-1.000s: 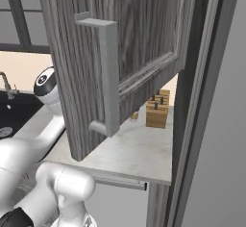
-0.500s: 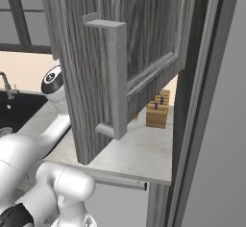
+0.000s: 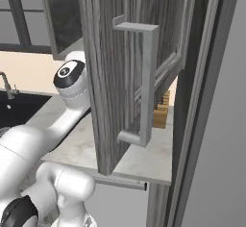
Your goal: Pick the sponge and spray from the cabinet and place them on the counter.
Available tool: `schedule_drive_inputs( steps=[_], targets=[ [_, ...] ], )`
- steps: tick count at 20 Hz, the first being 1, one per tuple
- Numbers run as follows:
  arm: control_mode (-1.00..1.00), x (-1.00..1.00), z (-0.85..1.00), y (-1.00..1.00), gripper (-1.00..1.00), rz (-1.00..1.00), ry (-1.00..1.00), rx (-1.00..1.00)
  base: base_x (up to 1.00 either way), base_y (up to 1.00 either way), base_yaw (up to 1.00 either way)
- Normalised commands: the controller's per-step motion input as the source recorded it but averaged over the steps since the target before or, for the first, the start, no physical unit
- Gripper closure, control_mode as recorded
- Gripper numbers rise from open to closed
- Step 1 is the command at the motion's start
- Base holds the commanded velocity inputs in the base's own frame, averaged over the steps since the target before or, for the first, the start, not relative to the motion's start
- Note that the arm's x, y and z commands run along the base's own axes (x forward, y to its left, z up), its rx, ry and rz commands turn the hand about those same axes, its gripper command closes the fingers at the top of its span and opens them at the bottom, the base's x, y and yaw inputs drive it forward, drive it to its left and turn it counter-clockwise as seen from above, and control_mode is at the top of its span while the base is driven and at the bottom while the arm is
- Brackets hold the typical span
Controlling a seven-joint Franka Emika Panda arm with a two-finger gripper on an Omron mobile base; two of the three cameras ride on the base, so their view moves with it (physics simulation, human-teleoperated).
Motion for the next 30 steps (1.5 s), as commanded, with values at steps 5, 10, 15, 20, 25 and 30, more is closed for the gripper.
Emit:
schedule_drive_inputs(
  steps=[5,10,15,20,25,30],
  targets=[
    [-1.0,0.13,-0.01,-0.25,-1.0,0.03,-0.04,0.07,0.0,0.0,0.0],
    [-1.0,0.0,-0.04,0.01,-1.0,-0.04,-0.03,0.04,0.0,0.0,0.0],
    [-1.0,-0.2,-0.01,0.26,-1.0,-0.05,-0.1,0.12,0.0,0.0,0.0],
    [-1.0,-0.29,-0.03,0.3,-1.0,0.0,-0.14,0.22,0.0,0.0,0.0],
    [-1.0,-0.31,-0.03,0.23,-1.0,0.0,-0.14,0.23,0.0,0.0,0.0],
    [-1.0,-0.24,-0.03,0.29,-1.0,0.0,-0.12,0.21,0.0,0.0,0.0]
  ],
)
